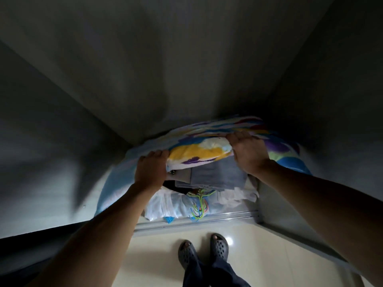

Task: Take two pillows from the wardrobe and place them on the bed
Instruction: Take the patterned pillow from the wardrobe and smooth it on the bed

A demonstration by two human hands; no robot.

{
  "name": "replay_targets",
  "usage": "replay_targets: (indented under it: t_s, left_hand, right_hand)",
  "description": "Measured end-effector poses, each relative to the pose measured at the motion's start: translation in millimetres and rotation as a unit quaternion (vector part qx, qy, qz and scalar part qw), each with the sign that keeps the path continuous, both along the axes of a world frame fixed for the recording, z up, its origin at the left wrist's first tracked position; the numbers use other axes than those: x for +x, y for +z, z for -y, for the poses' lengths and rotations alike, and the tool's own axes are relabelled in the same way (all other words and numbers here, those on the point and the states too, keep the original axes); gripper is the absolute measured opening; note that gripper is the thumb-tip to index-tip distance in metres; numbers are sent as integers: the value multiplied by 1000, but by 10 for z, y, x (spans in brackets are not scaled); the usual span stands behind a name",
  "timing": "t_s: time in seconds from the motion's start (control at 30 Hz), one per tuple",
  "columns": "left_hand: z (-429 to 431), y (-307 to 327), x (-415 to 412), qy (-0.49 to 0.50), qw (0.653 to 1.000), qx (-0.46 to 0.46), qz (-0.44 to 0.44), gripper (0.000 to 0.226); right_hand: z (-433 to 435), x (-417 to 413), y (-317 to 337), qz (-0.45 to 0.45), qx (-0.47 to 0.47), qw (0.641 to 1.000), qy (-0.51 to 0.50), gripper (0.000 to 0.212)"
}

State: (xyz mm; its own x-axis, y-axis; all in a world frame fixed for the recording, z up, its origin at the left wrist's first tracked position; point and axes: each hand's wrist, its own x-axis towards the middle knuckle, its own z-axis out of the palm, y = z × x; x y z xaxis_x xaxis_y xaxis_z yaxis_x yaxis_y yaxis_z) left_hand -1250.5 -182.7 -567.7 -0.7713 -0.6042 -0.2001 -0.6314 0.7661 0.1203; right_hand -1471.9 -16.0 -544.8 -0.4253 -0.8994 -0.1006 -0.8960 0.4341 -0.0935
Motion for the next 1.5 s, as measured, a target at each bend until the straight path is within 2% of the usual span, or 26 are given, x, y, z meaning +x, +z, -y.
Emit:
replay_targets:
  t_s: [0.13, 0.4, 0.8, 0.97, 1.13, 1.23, 1.5]
  left_hand:
    - [-341, 433, 298, 19, 1000, -3, -14, 29]
    - [-1035, 895, 1120, 13, 999, -35, 40, 32]
    - [-1932, 1390, 2297, -111, 993, 9, 49, 34]
    - [-2463, 1613, 2228, -195, 979, -10, 64, 30]
    - [-3027, 1854, 1999, -270, 960, -54, 55, 27]
    - [-3329, 1986, 1861, -301, 950, -67, 52, 22]
    - [-4693, 2157, 1336, -337, 939, -52, 51, 19]
  right_hand:
    - [-243, 204, 449, -4, 2, 1000, 9, 43]
    - [-862, 993, 850, -23, 34, 999, -2, 33]
    - [-2344, 2528, 1304, 0, 44, 996, -73, 34]
    - [-3112, 2687, 1516, 5, 52, 992, -114, 35]
    - [-3899, 2737, 1591, 19, 49, 987, -155, 47]
    - [-4267, 2721, 1598, 31, 22, 983, -180, 43]
    - [-5760, 2421, 1749, -23, 38, 975, -218, 22]
